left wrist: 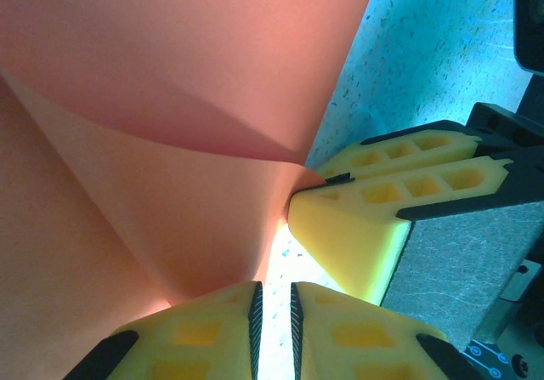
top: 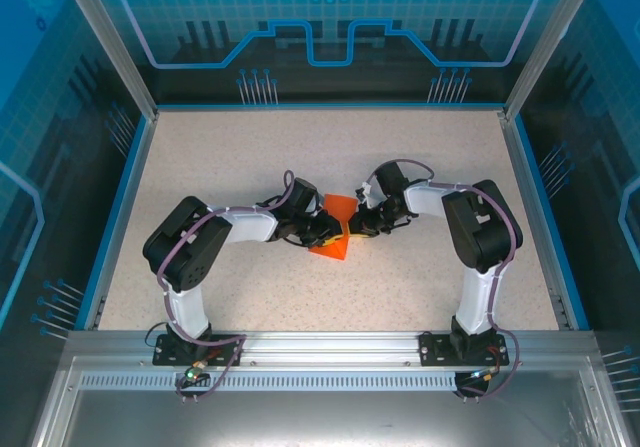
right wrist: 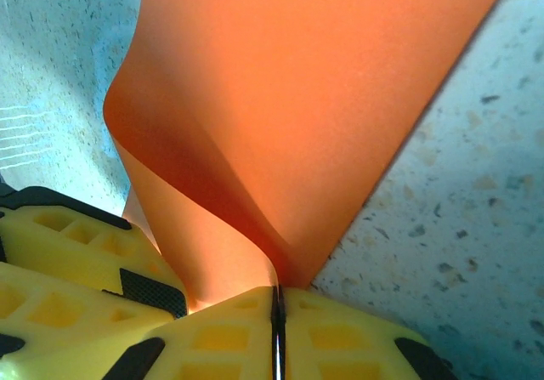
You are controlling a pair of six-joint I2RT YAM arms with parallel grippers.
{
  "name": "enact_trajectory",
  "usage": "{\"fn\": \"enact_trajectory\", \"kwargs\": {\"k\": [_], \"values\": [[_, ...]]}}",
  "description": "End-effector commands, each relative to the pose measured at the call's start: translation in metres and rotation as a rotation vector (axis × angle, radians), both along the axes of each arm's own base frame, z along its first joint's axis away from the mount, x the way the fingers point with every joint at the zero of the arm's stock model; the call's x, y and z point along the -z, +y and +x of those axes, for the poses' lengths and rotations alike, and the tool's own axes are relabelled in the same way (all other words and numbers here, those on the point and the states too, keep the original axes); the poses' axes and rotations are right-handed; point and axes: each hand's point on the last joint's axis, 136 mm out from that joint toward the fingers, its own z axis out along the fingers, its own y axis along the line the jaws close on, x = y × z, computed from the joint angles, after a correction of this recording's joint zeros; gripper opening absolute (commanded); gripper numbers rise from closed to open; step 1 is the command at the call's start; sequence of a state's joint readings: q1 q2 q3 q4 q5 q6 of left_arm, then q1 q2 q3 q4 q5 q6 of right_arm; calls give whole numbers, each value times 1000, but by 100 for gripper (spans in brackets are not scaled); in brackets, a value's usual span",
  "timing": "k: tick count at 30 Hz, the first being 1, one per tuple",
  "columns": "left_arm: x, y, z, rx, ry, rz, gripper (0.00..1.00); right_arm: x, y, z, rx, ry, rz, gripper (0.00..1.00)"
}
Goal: Fold a paper plane with a square sheet of paper (pick it up from the middle)
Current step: Fold the triangle a second time at the center of the table.
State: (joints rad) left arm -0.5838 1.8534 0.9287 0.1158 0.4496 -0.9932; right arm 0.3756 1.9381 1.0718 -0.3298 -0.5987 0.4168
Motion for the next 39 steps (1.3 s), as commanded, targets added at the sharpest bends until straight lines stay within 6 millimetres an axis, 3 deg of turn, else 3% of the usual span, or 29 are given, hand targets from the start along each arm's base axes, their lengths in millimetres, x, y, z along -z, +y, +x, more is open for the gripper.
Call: {"fn": "enact_trajectory", "kwargs": {"k": [1,30,35,39], "values": [[13,4,-5,4,30,40,19,3,6,-3,-32,6,-8,10],[27,9,-9,-4,66,77,19,10,2,-6,-29,24,-44,11],[31,14,-11,-15,77,102,18,4,2,-3,-22,10,-45,14],[38,19,-15,-29,101,129,17,-14,-2,4,2,-45,-66,18]]}}
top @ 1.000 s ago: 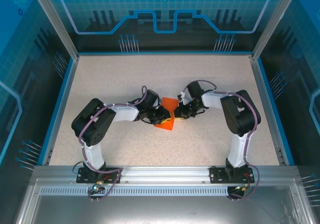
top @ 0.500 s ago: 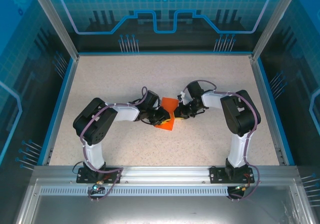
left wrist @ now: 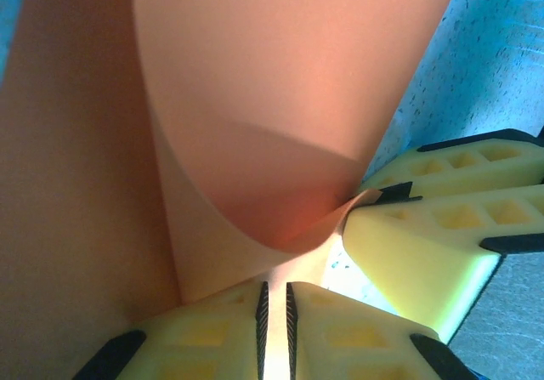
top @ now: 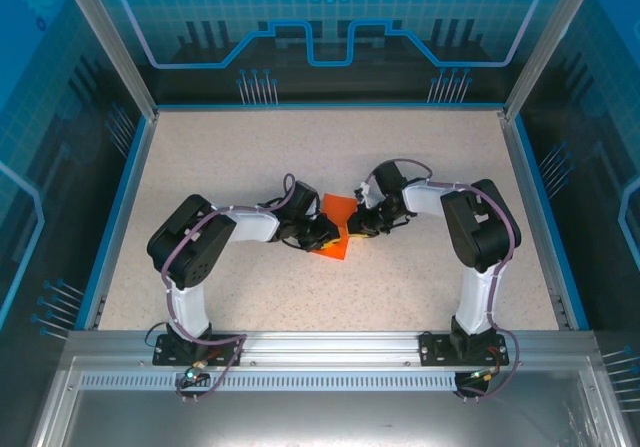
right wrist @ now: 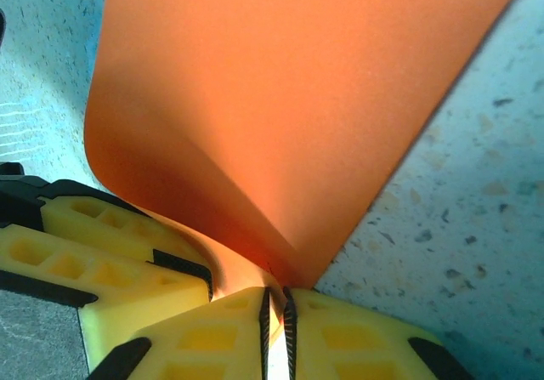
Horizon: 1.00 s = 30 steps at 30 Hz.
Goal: Fold a paper plane with a square sheet of paper (pick it up from the middle)
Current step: Fold the triangle a second time at the center of the table.
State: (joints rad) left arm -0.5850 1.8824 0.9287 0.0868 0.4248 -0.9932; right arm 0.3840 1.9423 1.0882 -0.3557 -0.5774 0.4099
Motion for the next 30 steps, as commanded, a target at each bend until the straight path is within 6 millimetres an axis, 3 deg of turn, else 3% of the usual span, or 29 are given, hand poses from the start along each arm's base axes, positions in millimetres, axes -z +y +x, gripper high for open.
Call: {"fn": "enact_trajectory", "kwargs": {"k": [1,4,8,17,26,30], "values": [[23,15,-13,-19,69,91,17,-20,-5,7,18,-66,-57,18],[28,19,-16,-26,83,112,16,-30,-12,11,35,-115,-108,18],[30,21,-18,-31,91,121,15,-40,-2,6,-3,-144,-81,18],[31,21,-19,-32,96,130,12,-19,27,-2,-68,-74,-38,9],[27,19,-17,-24,85,126,7,14,9,-8,-64,-21,-138,6],[5,12,-7,13,-1,94,7,27,-6,-10,-61,-4,-204,6]]}}
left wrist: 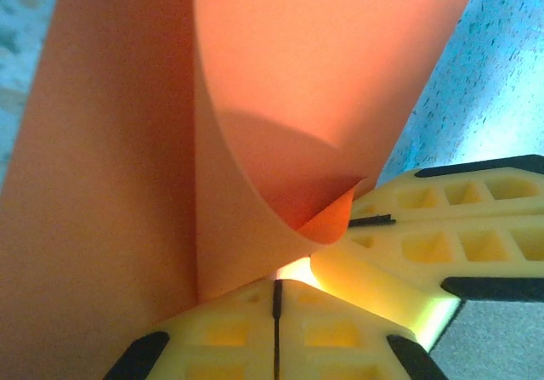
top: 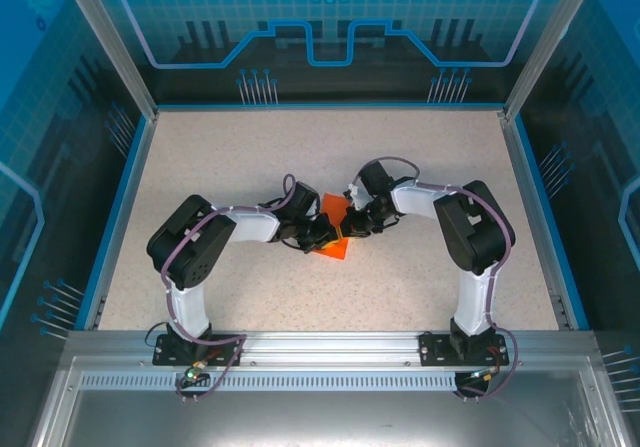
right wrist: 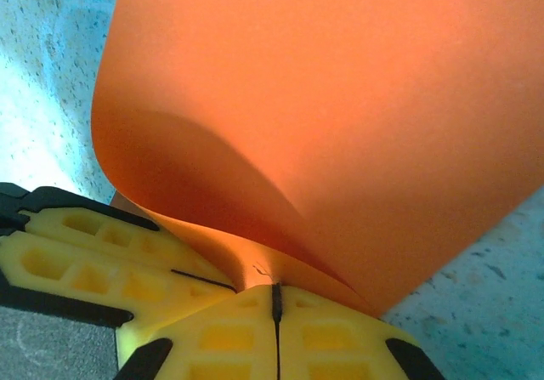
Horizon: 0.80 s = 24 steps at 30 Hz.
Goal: Fold a paper plane with a square sheet of paper (pick it up from the middle)
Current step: Fold the triangle a second time at the center of the table.
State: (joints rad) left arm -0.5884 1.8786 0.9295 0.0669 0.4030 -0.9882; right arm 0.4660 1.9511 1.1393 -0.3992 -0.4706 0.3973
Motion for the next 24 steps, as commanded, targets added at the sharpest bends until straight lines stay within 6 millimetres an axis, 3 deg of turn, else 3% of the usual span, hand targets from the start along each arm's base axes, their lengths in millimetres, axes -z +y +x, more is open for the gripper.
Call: {"fn": "enact_trajectory", "kwargs": {"k": [1,4,7,18,24], "values": [[-7,6,-2,29,-35,54,7,26,-24,-6,3,44,-125,6],[-30,-1,11,61,-129,30,8,33,-31,-10,-5,53,-167,5],[-33,-3,18,71,-158,33,8,38,-35,-11,-4,61,-189,5],[6,12,14,31,-73,137,5,48,-41,-16,-8,85,-226,6],[15,24,17,5,-72,205,5,55,-47,-19,-13,103,-269,5]]}}
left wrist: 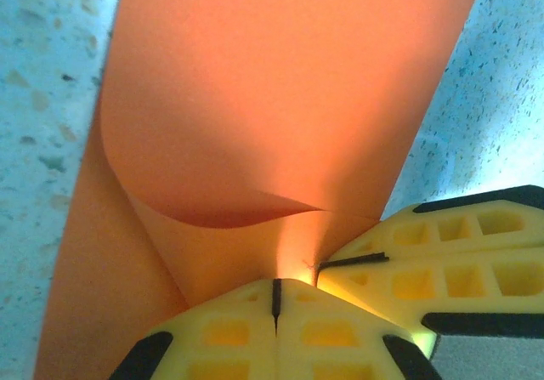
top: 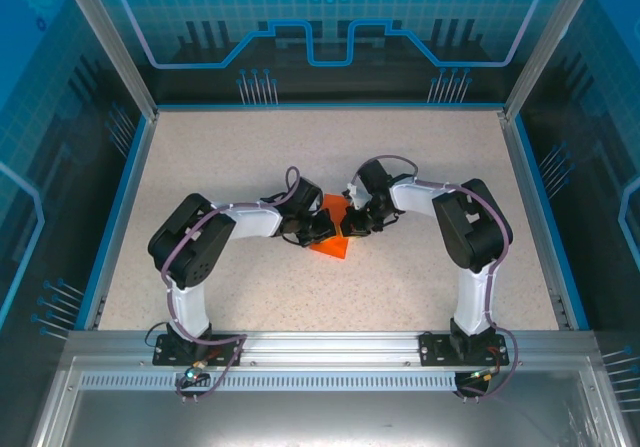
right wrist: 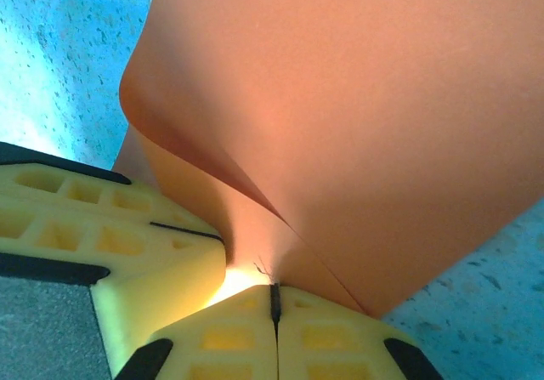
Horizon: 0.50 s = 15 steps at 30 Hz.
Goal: Fold a paper plane with a square sheet of paper (pick it up from the middle)
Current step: Fold the triangle a second time at the center of the table.
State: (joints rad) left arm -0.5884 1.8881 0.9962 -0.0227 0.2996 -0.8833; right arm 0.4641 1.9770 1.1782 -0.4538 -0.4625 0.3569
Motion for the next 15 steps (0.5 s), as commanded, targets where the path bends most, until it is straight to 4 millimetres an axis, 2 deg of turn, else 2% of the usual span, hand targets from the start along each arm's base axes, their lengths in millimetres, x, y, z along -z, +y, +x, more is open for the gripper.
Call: {"fn": "enact_trajectory", "kwargs": {"k": [1,9,13,15], "values": [[15,19,1,-29,11,107,5,53,-47,-21,12,91,-259,5],[9,57,37,-133,-10,122,10,61,-62,-22,-42,80,-388,5],[3,79,54,-162,-31,142,10,62,-64,-21,-35,79,-397,5],[-3,83,60,-160,-53,138,9,61,-63,-21,-32,77,-391,5]]}}
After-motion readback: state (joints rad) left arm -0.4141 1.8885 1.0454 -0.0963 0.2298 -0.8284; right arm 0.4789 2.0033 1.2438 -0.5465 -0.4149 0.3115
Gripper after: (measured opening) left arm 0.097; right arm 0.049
